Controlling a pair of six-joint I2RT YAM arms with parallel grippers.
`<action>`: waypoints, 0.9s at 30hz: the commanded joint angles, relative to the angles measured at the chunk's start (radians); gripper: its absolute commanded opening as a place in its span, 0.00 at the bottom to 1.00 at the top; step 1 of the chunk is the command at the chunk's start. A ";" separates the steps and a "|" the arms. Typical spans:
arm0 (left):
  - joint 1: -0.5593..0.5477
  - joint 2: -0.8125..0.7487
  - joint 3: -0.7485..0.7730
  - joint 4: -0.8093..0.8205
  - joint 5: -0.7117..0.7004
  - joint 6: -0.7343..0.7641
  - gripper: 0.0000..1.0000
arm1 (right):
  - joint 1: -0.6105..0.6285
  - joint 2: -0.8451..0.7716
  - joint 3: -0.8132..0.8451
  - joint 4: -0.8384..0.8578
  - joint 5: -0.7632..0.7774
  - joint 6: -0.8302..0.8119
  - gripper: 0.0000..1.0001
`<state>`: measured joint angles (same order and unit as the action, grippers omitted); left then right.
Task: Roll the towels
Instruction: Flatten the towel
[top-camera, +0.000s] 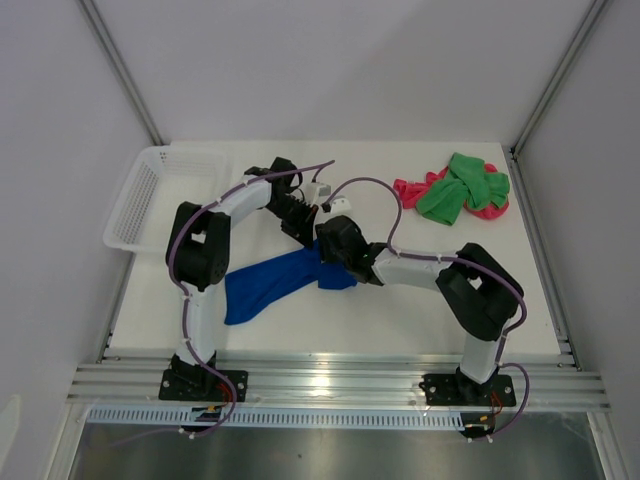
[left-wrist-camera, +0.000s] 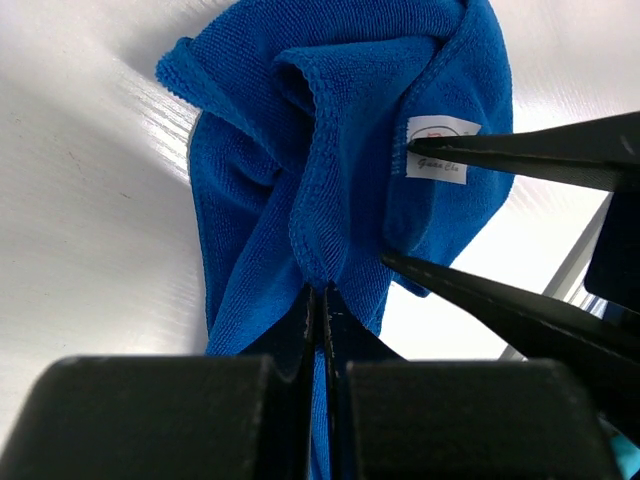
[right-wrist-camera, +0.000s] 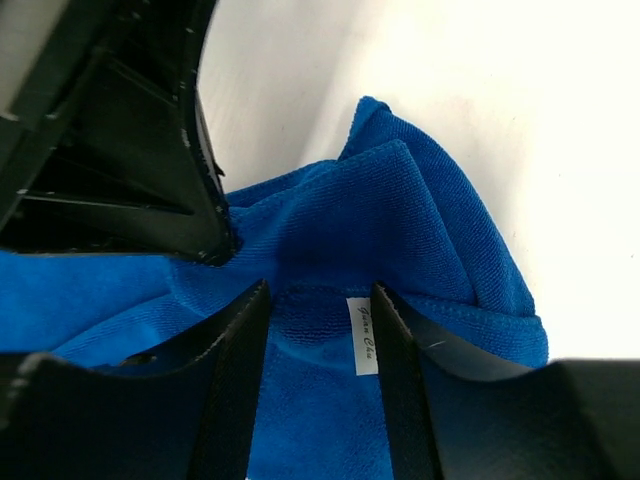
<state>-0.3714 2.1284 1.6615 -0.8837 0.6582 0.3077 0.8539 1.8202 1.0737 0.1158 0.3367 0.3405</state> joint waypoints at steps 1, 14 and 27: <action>-0.006 -0.048 -0.002 0.006 0.017 0.018 0.00 | -0.009 0.019 0.046 -0.011 0.035 0.015 0.48; -0.006 -0.056 -0.005 0.006 0.003 0.021 0.01 | -0.016 0.041 0.045 -0.044 0.064 0.040 0.09; 0.080 -0.207 -0.005 -0.033 -0.042 0.005 0.01 | -0.090 -0.316 -0.090 -0.165 0.111 0.051 0.00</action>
<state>-0.3481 2.0712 1.6485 -0.8936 0.6266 0.3069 0.8074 1.6733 1.0157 0.0029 0.3965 0.3740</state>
